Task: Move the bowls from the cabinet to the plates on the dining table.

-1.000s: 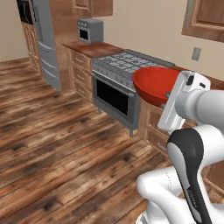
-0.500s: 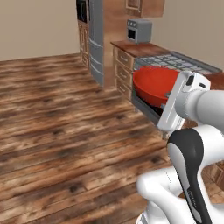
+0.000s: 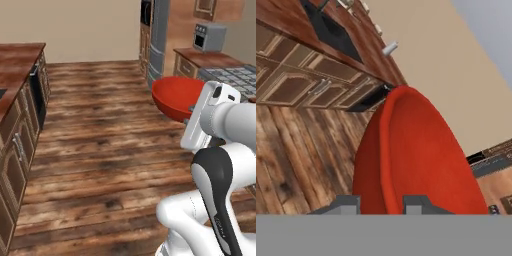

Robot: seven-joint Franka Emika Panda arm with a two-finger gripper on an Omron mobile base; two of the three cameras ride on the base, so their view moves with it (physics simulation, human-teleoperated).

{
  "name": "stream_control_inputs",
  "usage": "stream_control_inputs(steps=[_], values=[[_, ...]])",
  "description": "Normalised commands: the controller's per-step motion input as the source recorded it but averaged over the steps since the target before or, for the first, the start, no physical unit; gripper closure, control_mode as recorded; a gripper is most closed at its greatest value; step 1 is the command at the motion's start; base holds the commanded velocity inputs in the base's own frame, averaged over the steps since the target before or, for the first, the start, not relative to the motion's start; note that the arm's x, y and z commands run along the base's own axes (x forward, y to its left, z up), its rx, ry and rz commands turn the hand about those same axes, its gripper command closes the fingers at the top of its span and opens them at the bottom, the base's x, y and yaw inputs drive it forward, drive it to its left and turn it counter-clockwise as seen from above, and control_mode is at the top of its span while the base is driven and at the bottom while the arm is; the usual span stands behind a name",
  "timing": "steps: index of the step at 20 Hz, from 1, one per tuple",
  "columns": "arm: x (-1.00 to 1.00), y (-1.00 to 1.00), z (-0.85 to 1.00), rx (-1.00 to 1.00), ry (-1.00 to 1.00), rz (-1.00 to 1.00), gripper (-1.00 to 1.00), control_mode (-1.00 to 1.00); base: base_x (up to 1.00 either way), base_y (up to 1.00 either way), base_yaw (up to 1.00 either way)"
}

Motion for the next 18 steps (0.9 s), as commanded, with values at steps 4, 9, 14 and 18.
stream_control_inputs(steps=[4,9,14,18], values=[[0.0,0.0,0.0,0.0,0.0,0.0,1.0,1.0,0.0,-0.04,0.4],[0.0,0.0,0.0,0.0,0.0,0.0,1.0,1.0,0.0,-0.17,0.41],[0.0,0.0,0.0,0.0,0.0,0.0,1.0,1.0,0.0,-0.35,0.42],[0.0,0.0,0.0,0.0,0.0,0.0,1.0,1.0,0.0,-0.38,0.41]])
